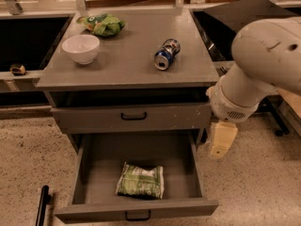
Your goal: Pick green jalapeno chip bag from middle drawer and place on counter
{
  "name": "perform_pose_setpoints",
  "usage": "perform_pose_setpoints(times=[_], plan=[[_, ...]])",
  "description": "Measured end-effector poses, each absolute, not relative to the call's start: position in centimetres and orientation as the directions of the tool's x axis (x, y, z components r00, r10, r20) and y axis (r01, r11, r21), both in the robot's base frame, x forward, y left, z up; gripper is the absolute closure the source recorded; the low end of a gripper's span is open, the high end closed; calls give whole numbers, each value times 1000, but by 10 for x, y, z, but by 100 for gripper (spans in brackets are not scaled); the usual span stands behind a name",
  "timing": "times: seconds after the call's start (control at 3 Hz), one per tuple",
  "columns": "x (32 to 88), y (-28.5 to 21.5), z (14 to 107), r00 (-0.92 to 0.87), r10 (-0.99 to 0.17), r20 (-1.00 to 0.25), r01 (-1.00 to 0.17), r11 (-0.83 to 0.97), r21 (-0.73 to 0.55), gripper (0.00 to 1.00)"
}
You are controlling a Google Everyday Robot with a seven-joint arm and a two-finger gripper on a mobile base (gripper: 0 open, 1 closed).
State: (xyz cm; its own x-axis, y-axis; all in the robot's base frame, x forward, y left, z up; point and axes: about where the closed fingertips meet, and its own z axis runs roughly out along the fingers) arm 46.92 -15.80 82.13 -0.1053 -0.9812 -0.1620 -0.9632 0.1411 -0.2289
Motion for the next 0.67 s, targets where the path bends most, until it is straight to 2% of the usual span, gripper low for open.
perform_pose_setpoints(times=[0.67], plan=[[481, -140, 807, -40, -984, -173, -977, 75, -201, 0]])
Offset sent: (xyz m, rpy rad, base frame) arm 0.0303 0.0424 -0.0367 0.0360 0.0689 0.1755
